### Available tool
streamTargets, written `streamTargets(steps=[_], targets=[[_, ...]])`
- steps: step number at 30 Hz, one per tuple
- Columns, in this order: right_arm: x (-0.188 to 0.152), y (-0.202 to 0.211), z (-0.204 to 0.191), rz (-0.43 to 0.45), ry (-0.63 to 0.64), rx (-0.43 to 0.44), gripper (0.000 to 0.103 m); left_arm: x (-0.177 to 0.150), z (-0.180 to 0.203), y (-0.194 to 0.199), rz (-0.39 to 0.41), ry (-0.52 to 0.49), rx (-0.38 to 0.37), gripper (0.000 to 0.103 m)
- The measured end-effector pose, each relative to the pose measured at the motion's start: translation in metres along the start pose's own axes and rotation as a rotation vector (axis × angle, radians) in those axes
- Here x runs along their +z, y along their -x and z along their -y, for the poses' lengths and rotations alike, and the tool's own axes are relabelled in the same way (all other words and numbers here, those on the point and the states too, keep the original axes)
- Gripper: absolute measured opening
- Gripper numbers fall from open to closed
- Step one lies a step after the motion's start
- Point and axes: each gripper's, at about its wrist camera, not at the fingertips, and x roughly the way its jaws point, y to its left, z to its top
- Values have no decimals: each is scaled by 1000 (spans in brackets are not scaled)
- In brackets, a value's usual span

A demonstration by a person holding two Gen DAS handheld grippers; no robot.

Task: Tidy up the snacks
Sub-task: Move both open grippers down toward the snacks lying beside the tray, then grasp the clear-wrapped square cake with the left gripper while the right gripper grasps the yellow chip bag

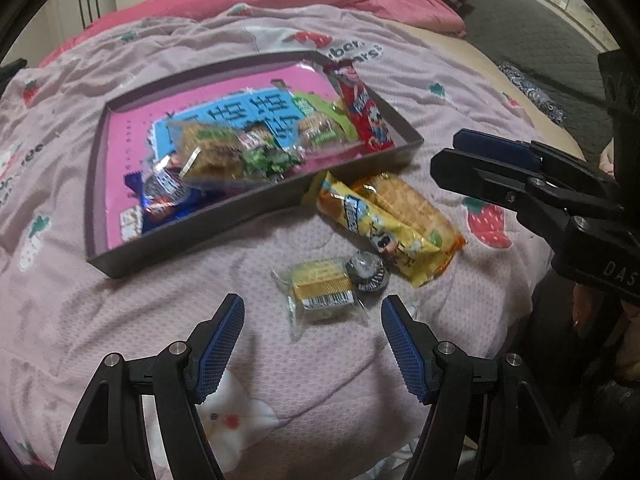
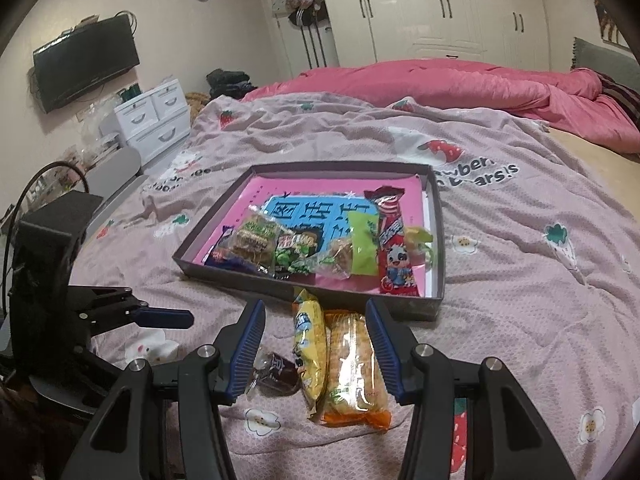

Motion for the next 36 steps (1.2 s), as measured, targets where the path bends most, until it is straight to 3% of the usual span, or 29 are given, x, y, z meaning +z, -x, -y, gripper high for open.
streamTargets(steps=[12,27,32,36], targets=[[-6,-38,-14,-114,102,16,49,-2,-1,-32,-66,19,-25,73],[-5,-89,-20,-221,202,26,40,8,-21,-40,-40,64,-27,73],[-4,-103,-18,-259,193,20,26,9,-24,-42,-35,73,-38,73],[-4,-104,-15,-250,182,32,25,10,-24,-45,-27,72,-43,72]])
